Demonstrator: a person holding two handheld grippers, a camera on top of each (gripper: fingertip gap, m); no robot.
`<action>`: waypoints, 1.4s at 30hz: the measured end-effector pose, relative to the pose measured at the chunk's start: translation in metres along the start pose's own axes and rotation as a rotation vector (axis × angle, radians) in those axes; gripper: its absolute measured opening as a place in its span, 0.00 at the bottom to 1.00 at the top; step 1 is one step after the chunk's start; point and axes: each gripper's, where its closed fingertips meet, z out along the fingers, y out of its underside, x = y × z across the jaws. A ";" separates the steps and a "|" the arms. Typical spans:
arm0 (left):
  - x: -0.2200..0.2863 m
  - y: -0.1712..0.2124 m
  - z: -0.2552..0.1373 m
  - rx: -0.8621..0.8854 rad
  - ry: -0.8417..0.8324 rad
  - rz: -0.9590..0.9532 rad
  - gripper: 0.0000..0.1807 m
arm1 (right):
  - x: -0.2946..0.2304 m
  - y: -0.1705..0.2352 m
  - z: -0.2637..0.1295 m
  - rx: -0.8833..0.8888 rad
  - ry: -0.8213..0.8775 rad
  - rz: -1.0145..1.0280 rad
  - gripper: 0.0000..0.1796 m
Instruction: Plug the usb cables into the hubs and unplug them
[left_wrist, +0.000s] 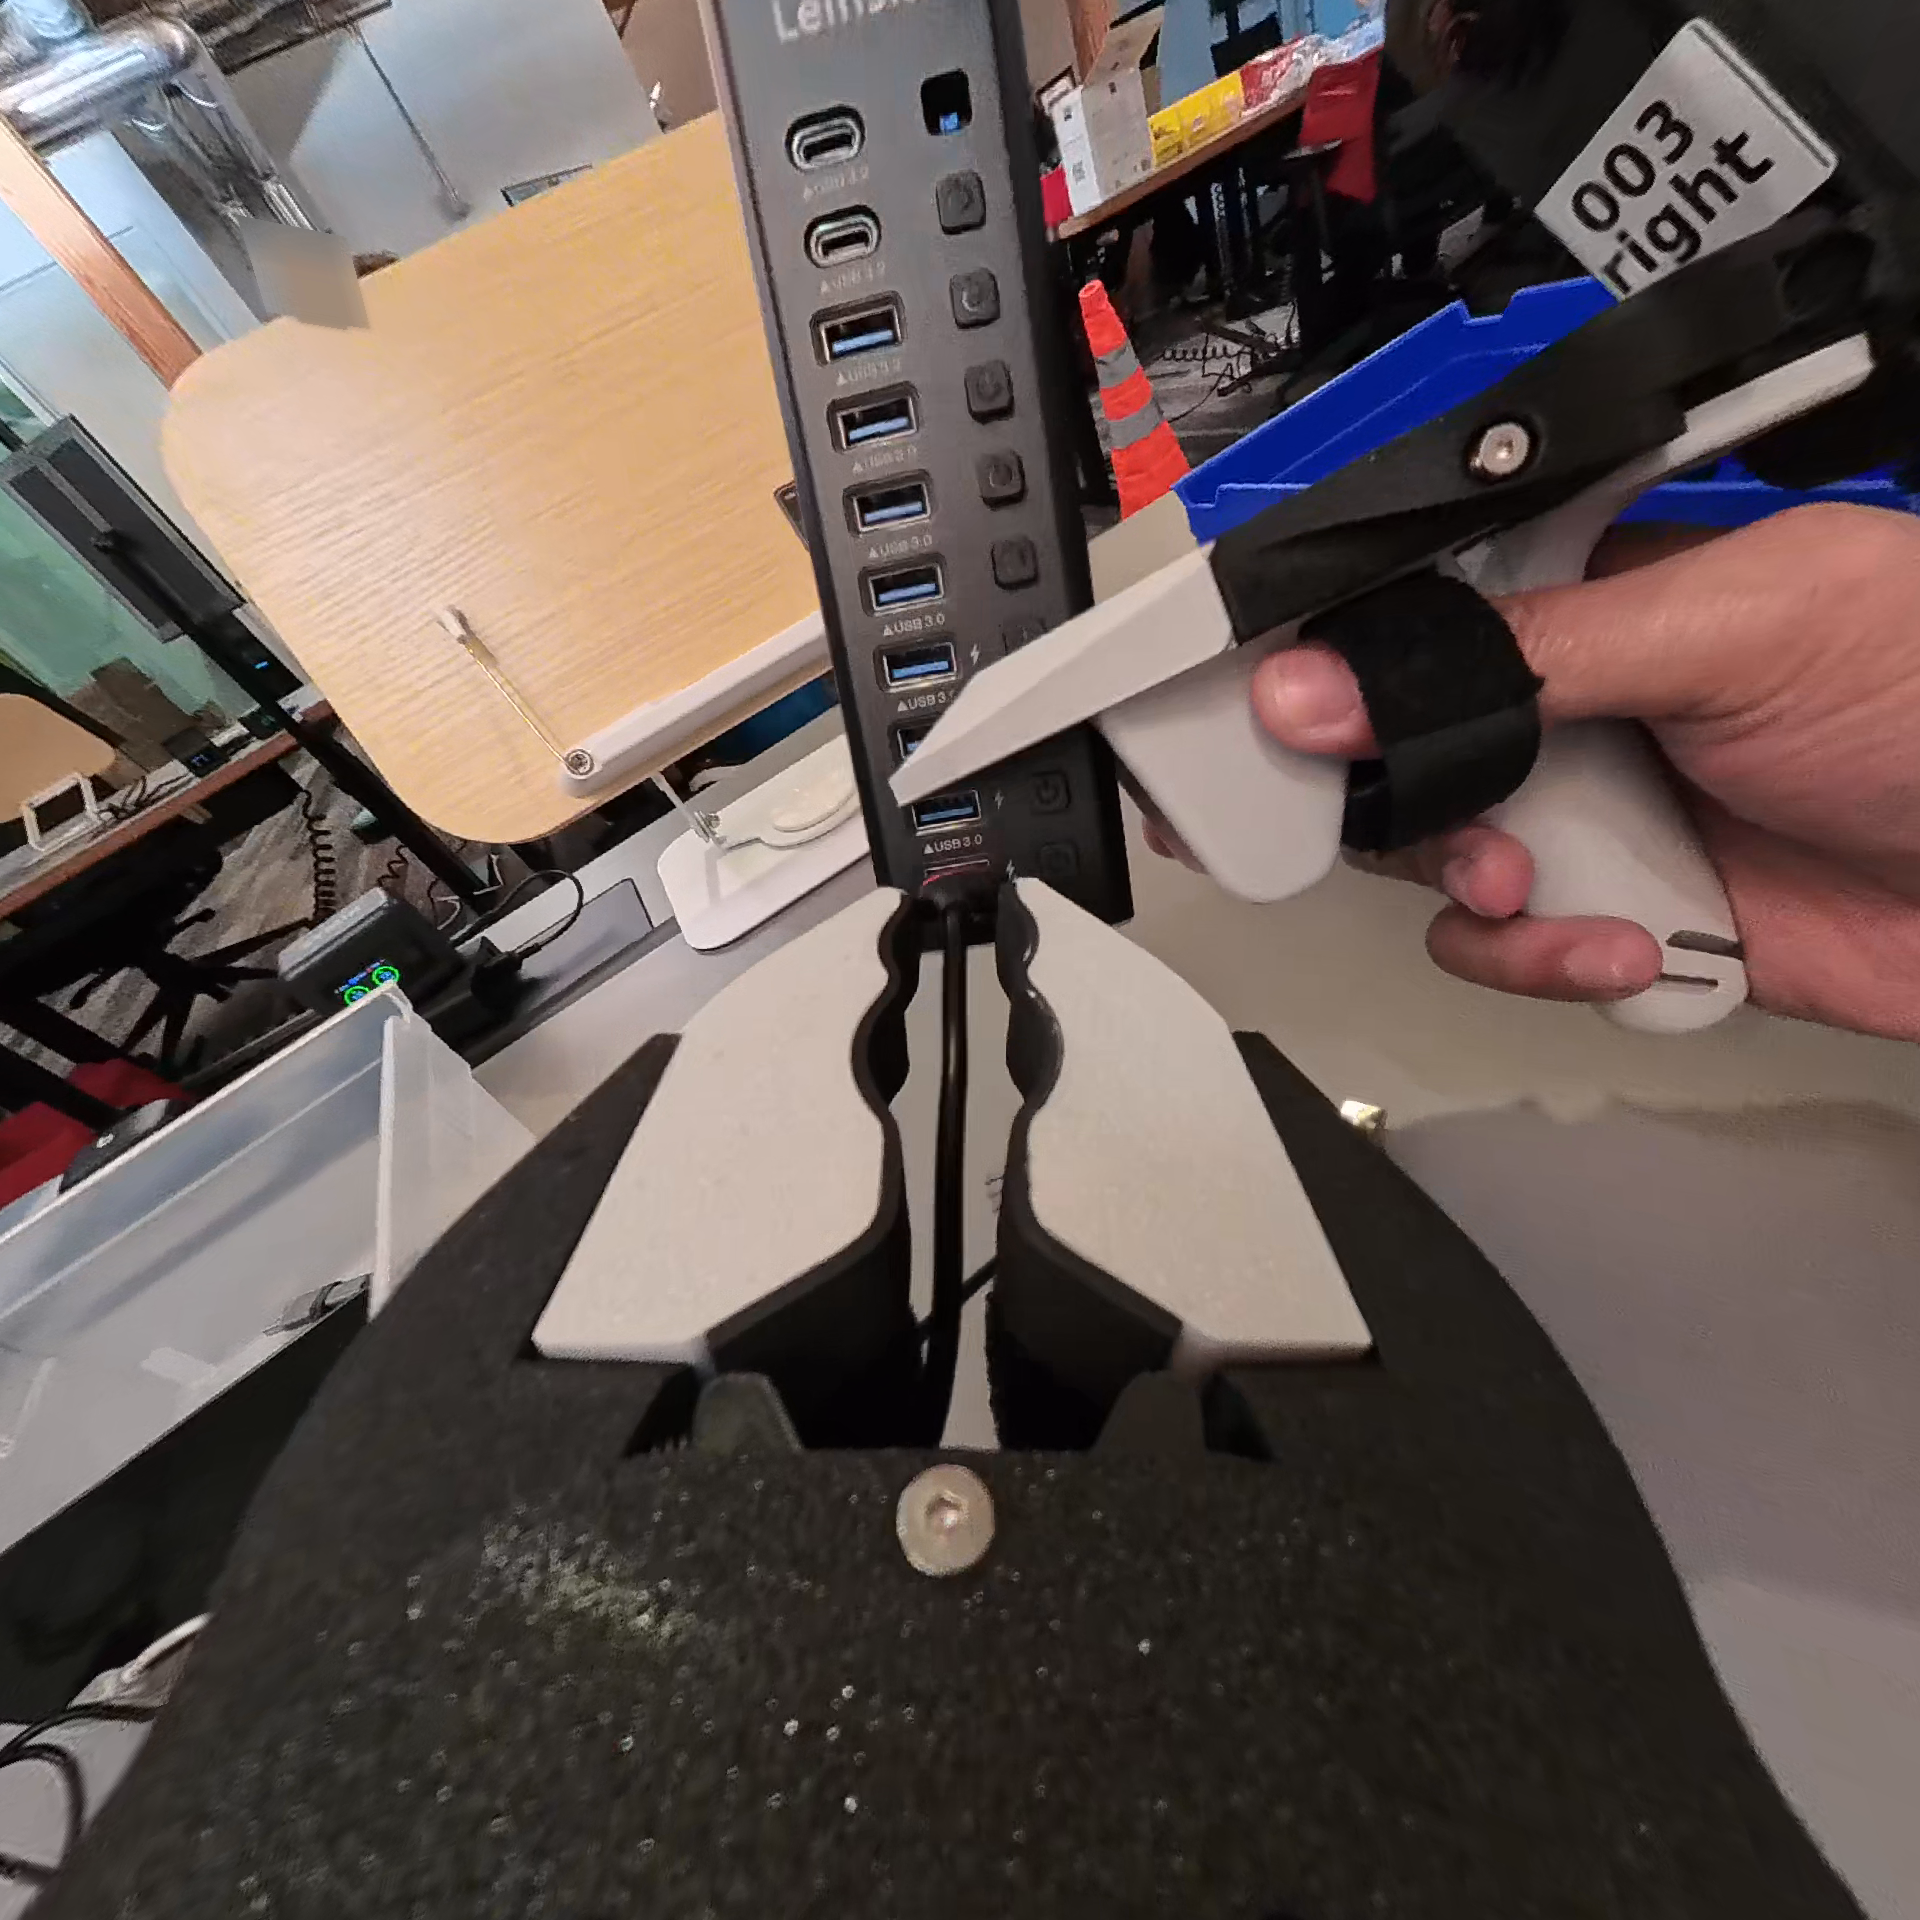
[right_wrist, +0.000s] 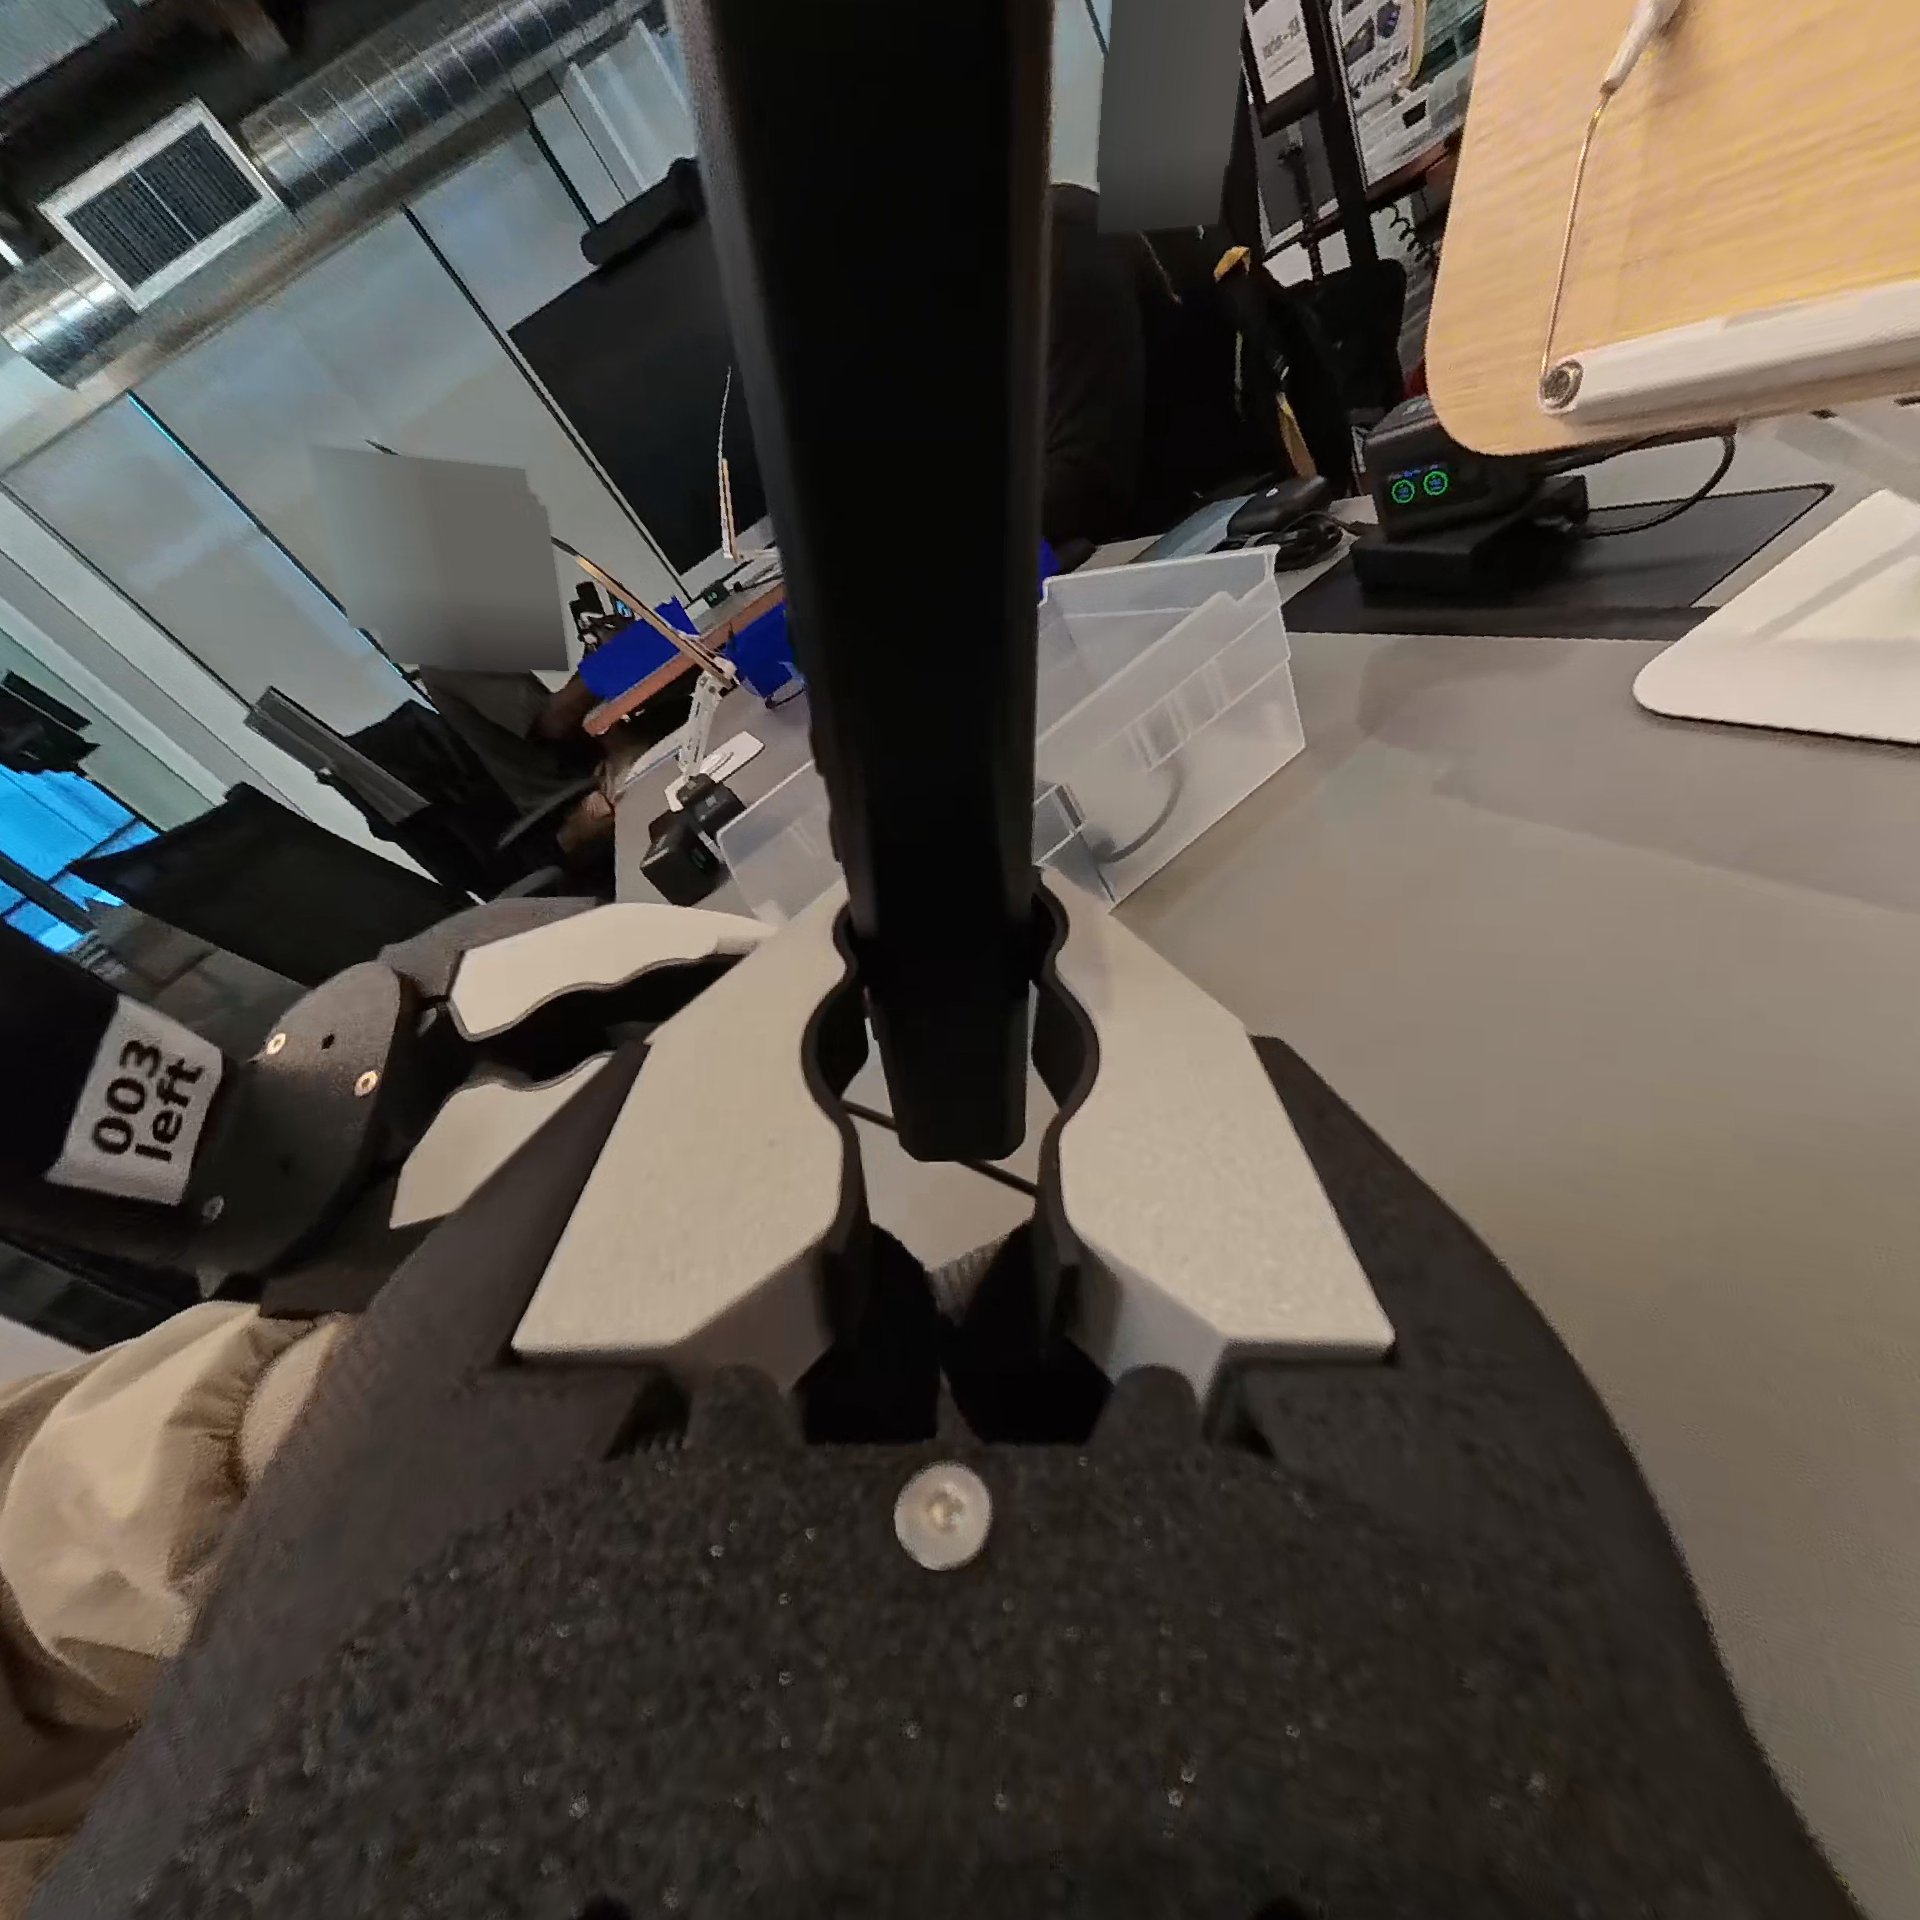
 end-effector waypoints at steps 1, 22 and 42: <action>0.000 0.001 0.001 0.000 0.005 -0.011 0.08 | -0.001 0.000 0.000 0.002 0.004 -0.030 0.15; -0.002 0.047 -0.012 -0.090 0.009 -0.089 0.10 | 0.093 0.003 0.009 -0.079 0.154 -0.377 0.15; 0.015 0.109 -0.021 -0.305 0.199 -0.288 0.20 | 0.196 0.046 0.010 -0.463 0.412 -0.431 0.14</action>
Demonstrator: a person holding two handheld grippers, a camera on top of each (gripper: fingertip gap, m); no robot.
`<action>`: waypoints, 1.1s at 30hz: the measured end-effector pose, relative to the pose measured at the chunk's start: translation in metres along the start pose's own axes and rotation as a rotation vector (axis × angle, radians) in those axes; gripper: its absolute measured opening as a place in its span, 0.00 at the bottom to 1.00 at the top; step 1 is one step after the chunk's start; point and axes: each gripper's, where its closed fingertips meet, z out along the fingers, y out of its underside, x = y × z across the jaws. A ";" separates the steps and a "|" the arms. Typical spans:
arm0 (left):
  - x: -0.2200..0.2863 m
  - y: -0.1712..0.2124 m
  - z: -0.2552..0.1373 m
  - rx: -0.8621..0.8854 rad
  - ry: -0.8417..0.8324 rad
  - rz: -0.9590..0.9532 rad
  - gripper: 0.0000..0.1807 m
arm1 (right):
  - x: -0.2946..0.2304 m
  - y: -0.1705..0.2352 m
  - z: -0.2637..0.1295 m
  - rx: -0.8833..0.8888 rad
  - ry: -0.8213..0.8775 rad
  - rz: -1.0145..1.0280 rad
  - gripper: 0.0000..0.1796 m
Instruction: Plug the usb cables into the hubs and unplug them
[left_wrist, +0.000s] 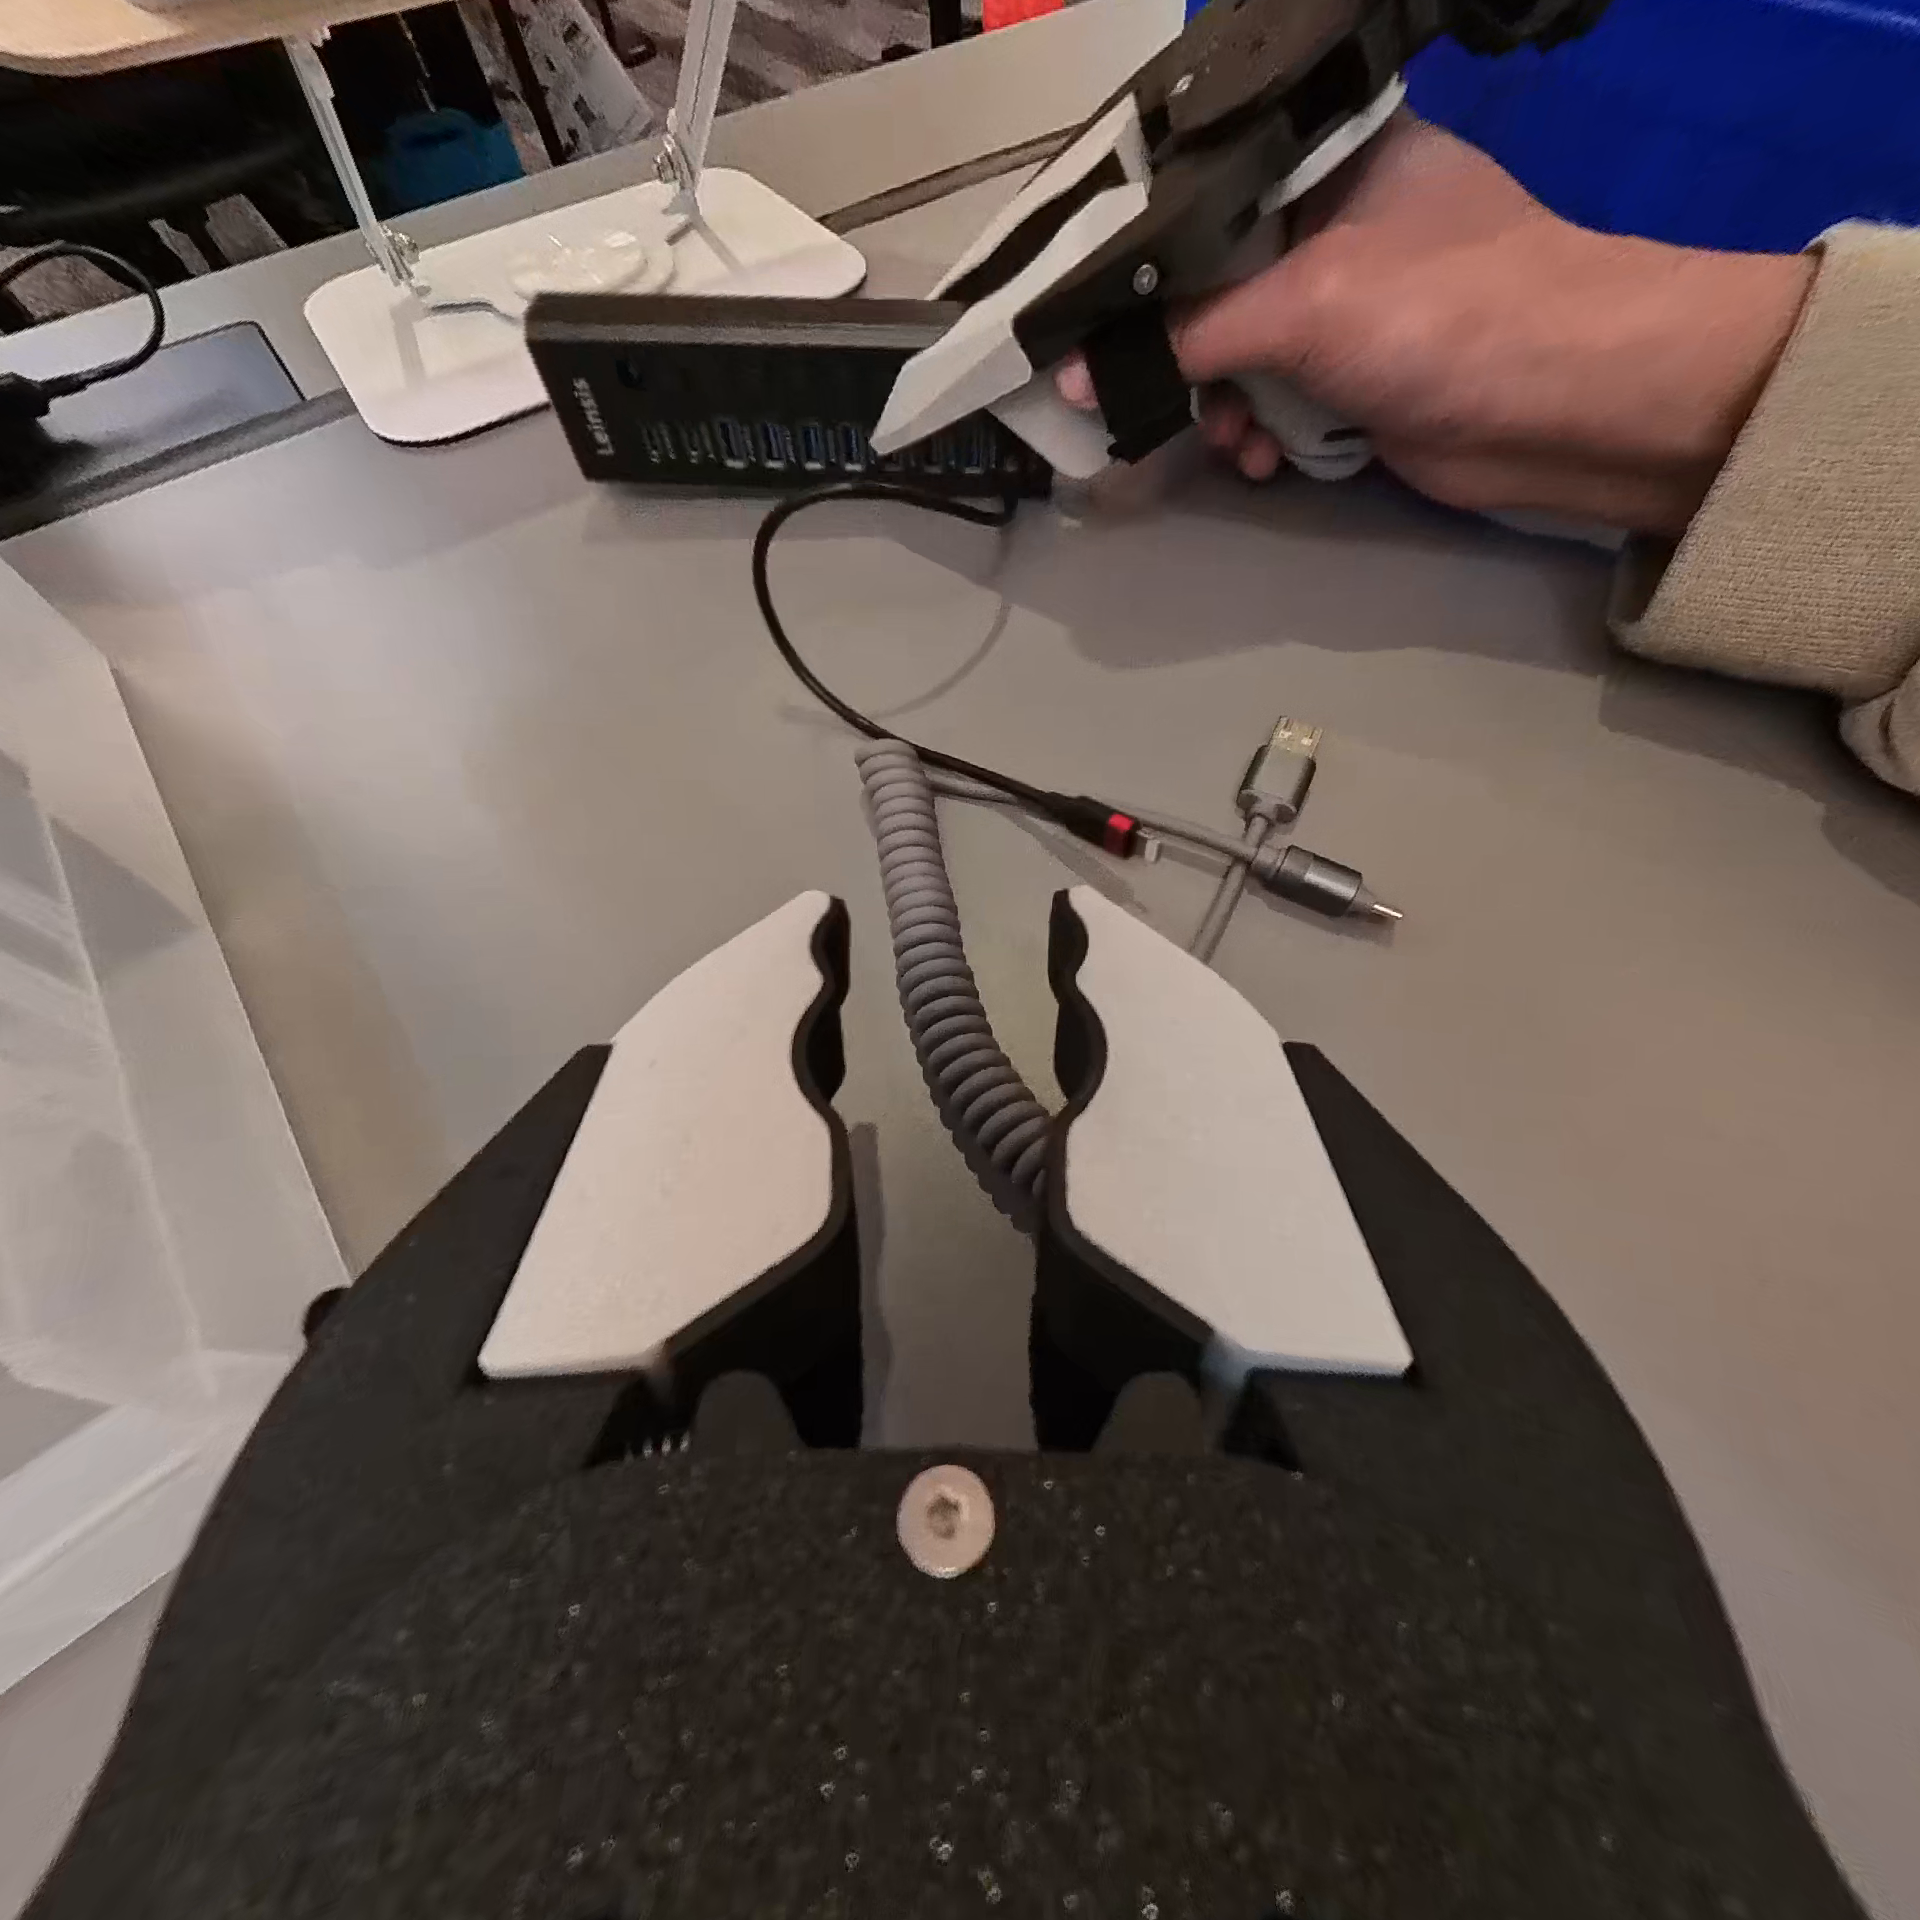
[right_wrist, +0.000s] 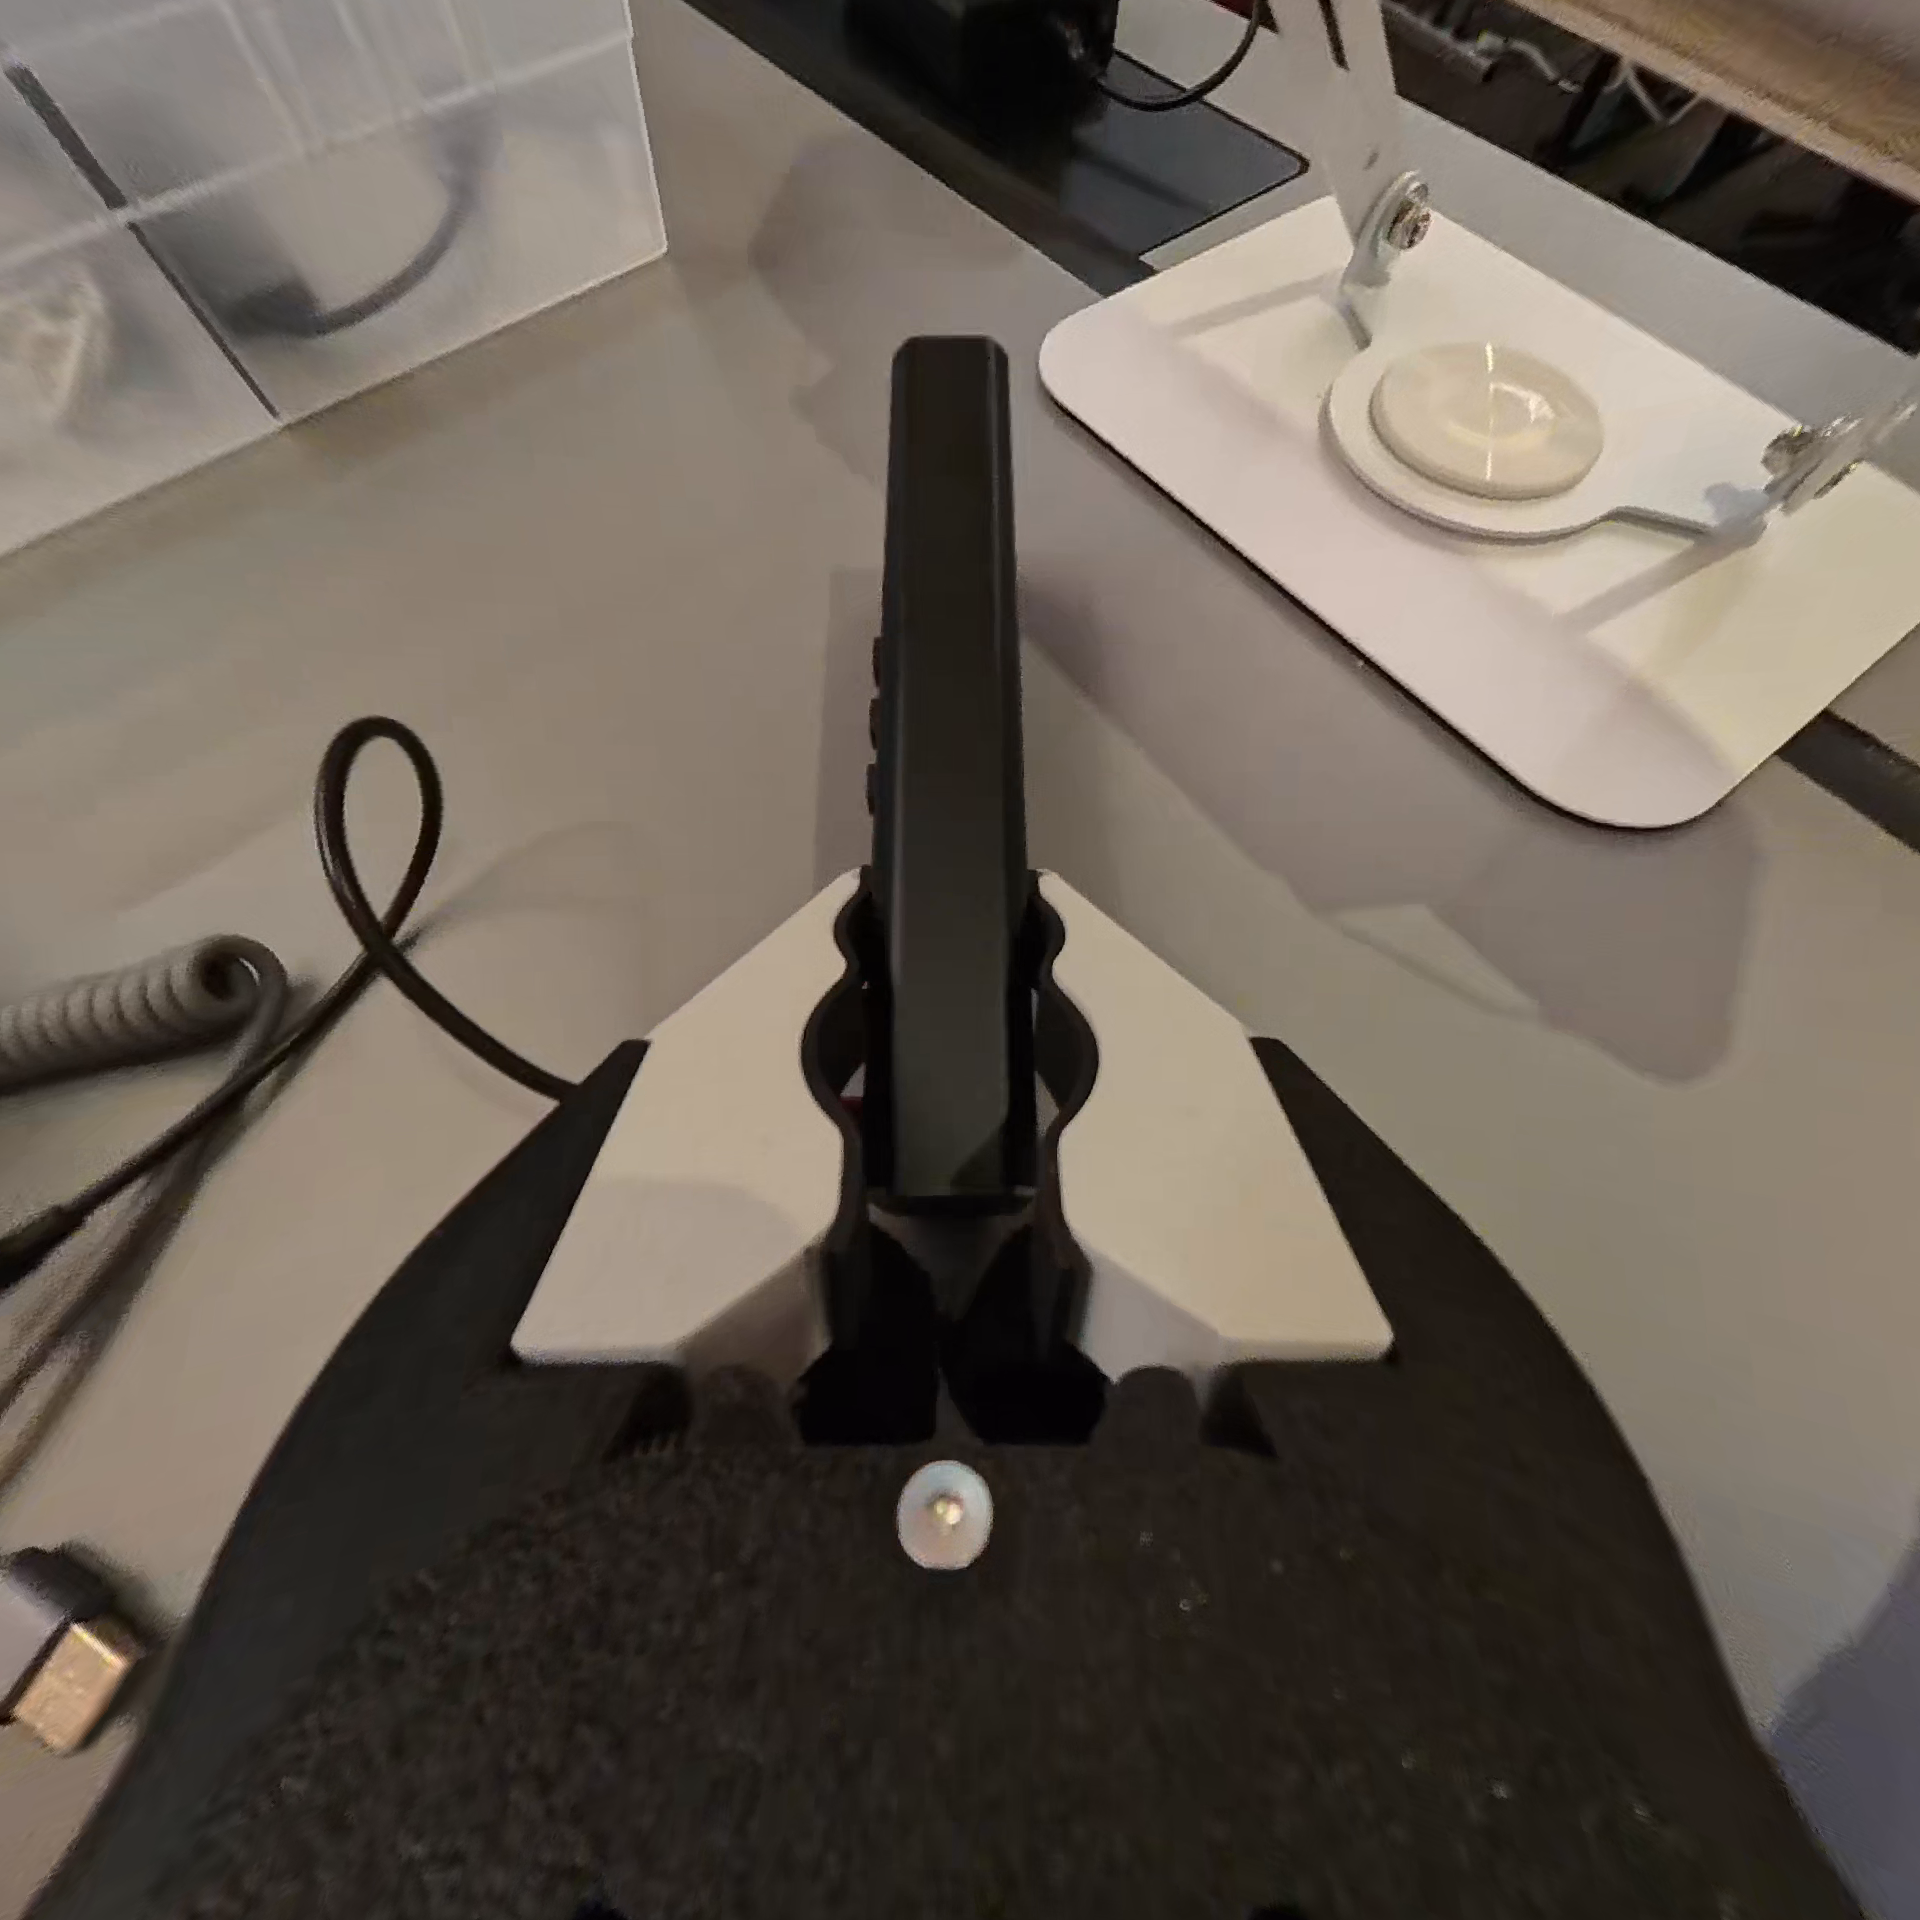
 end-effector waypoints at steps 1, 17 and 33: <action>0.000 0.001 0.000 -0.003 0.007 -0.005 0.20 | 0.000 0.001 0.000 -0.016 -0.007 0.029 0.14; 0.001 0.032 0.029 -0.272 0.107 -0.151 0.19 | -0.047 -0.049 -0.068 0.215 -0.070 0.071 0.28; 0.066 0.012 0.002 -0.105 0.445 0.155 0.17 | -0.136 0.076 -0.092 -0.088 -0.381 -0.197 0.23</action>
